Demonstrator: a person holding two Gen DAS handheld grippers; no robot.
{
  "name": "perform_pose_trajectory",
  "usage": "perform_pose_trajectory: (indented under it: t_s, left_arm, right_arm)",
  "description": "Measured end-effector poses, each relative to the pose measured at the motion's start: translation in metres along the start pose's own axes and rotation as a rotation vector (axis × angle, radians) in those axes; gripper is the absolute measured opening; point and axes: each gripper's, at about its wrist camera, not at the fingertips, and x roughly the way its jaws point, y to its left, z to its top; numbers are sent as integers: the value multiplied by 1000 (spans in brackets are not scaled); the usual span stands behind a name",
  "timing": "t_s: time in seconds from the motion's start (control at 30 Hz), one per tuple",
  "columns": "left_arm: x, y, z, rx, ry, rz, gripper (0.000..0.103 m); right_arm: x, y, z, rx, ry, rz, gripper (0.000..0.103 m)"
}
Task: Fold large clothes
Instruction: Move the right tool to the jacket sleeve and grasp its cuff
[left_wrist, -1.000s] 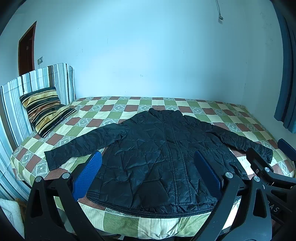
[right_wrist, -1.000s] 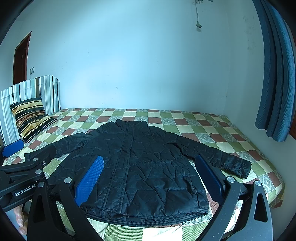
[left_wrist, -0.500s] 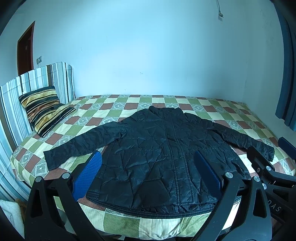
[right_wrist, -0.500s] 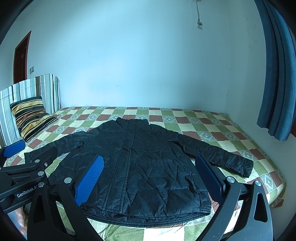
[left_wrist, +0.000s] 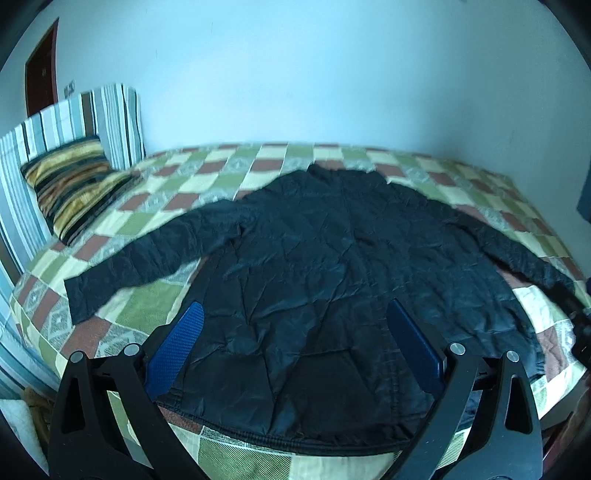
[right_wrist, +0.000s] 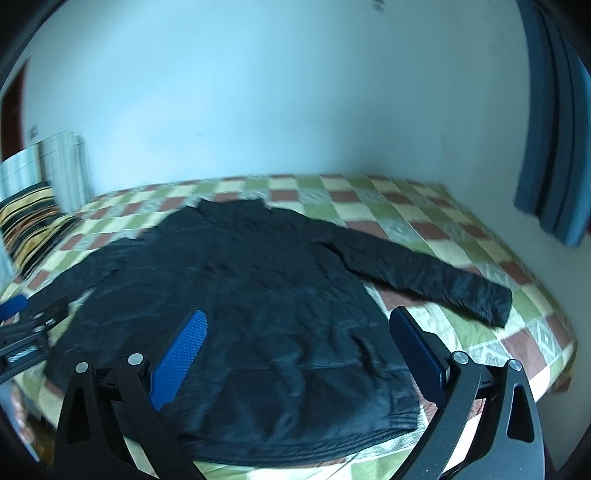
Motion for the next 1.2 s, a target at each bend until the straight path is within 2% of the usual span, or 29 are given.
perform_pose_trajectory:
  t_s: [0.13,0.3,0.33,0.37,0.4,0.43,0.57,0.67,0.77,0.9,1.03,1.1,1.2]
  left_arm:
    - [44,20,0,-46,82,23,99]
    - [73,41,6,-84,95,90,99]
    - [79,46,8,-92,103,100,99]
    - [83,50,10,-99,108,113,99]
    - [86,53,11,-103,111,123,99]
    - [91,58,13,-109,114,139,99]
    - [108,71,16,-137,137,182,99]
    - [119,79,17,-167,156,193,99]
    - [128,79,19,-159,168,219,99]
    - [137,77,20,-144,177,246,99]
    - [147,75,21,-133,195,252,99]
    - [149,74,20,-131,200,254,99]
    - [150,76,20,-127,198,264,99]
  right_arm:
    - [43,-56,2,108,68,-96,98]
    - [88,-142,0,277,113,-257,98]
    - [97,-161,-1,310,125,-289,91]
    - [104,-179,-3,344,140,-330,71]
    - [108,-187,-4,365,153,-355,64]
    - [115,-205,-6,409,166,-383,62]
    - [130,-251,-19,610,188,-388,65]
    - [149,-269,-26,703,199,-376,70]
    - [167,-285,-28,786,209,-399,73]
    - [181,-302,-28,854,196,-422,78]
    - [196,-309,-28,876,211,-443,79]
    - [191,-309,-27,882,202,-440,79]
    - [175,-310,-27,858,178,-515,79]
